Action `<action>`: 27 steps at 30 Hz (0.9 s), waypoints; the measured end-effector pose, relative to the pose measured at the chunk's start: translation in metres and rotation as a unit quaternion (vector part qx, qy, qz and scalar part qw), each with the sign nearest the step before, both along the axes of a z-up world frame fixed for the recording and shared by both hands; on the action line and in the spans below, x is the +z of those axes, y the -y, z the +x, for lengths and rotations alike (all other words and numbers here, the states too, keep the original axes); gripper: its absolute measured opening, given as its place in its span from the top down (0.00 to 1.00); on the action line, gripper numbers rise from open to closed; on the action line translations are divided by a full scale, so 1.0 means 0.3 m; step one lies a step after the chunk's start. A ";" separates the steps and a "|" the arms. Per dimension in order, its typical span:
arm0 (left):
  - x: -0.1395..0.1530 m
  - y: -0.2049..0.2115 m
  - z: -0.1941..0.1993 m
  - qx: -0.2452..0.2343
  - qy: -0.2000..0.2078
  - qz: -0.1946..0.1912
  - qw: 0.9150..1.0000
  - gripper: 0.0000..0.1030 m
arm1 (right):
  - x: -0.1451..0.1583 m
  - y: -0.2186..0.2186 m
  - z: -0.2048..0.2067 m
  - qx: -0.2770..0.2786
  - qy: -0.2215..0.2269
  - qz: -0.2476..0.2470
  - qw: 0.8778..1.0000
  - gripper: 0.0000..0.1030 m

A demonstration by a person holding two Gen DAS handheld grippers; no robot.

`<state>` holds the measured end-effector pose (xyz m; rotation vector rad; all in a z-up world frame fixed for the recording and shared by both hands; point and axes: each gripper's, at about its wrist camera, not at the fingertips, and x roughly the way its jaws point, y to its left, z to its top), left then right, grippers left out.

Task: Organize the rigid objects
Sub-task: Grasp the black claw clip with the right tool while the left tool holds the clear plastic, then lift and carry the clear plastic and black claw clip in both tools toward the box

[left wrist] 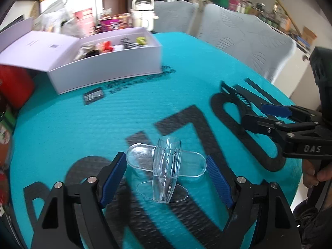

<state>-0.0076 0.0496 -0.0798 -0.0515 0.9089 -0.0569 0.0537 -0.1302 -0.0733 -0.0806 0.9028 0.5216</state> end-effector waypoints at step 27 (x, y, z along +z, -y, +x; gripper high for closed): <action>-0.037 -0.096 -0.032 0.039 -0.003 -0.002 0.999 0.24 | -0.038 -0.072 -0.033 0.046 0.019 -0.053 0.997 0.70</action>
